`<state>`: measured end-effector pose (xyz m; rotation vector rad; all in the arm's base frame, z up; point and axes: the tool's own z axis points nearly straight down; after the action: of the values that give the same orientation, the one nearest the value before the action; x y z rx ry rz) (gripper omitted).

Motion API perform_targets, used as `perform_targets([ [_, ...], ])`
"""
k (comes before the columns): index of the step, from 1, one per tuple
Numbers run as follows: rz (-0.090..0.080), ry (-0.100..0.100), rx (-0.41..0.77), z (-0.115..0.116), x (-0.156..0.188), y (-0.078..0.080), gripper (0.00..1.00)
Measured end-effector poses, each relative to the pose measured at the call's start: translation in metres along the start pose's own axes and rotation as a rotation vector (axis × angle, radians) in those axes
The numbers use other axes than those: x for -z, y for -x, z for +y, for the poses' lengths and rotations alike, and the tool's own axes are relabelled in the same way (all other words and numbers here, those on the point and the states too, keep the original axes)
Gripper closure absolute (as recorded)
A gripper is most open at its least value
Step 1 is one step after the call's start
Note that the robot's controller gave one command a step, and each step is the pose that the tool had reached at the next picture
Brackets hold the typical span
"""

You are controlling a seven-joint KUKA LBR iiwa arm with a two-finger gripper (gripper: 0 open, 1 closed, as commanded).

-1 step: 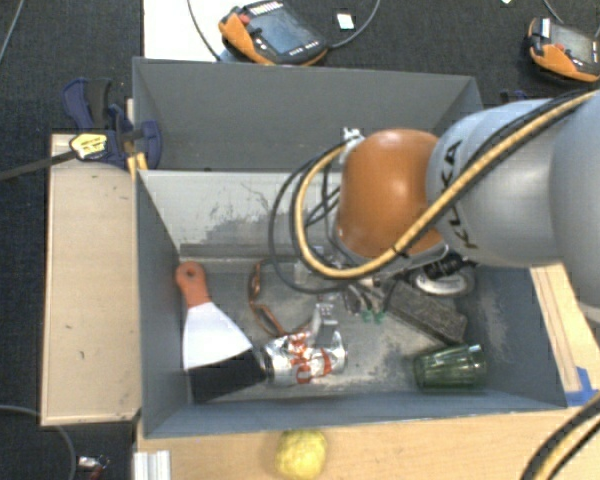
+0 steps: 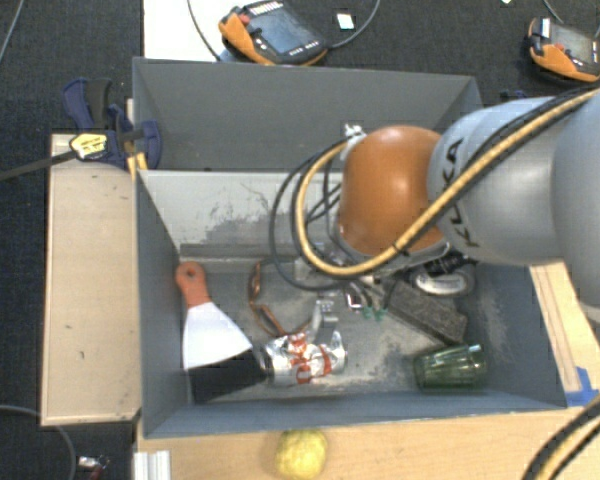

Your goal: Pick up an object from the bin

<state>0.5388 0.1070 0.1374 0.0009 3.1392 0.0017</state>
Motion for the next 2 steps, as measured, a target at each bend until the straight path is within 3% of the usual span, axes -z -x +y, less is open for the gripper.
perform_targets([
  [1,0.003,-0.001,0.170,0.036,-0.064,-0.037,0.00],
  [2,-0.005,0.001,0.241,0.032,-0.022,-0.056,0.00],
])
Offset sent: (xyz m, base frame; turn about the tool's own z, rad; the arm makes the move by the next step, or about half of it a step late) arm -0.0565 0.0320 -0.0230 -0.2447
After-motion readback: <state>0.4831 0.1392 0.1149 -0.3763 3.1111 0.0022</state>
